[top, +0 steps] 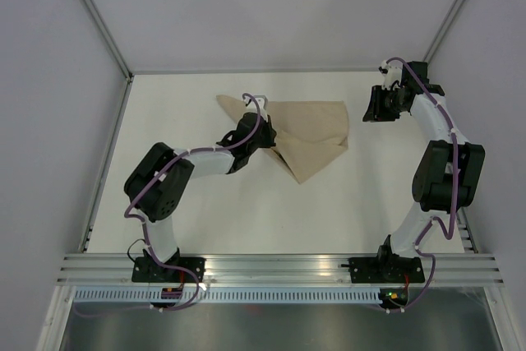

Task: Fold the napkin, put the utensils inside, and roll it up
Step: Fold the napkin at the center of the board.

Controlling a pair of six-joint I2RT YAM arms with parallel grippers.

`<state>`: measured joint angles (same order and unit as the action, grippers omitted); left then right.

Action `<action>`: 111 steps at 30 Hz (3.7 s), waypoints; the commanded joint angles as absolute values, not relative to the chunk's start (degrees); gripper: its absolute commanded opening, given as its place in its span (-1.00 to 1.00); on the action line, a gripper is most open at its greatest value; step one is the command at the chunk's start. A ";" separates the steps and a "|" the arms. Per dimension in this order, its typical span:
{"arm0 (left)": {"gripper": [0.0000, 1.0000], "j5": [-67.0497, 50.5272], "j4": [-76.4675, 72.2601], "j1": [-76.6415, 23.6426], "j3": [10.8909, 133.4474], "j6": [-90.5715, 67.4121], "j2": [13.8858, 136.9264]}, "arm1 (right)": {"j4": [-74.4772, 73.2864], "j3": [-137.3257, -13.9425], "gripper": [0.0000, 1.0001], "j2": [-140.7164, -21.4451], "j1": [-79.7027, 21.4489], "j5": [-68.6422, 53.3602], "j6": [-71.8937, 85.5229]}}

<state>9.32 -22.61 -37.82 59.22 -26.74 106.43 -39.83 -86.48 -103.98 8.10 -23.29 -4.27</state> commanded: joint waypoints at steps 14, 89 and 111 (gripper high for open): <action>-0.95 6.86 -24.87 -33.49 57.22 -30.23 104.41 | -39.55 -86.57 -0.24 -102.39 7.74 -23.56 -3.78; -0.16 3.53 -9.59 -11.52 74.70 -35.24 110.37 | -39.11 -86.31 -0.24 -100.99 7.29 -23.82 -4.48; -0.03 -6.94 -8.79 -6.15 90.79 -42.01 128.93 | -38.85 -86.75 -0.25 -102.57 7.29 -24.08 -4.83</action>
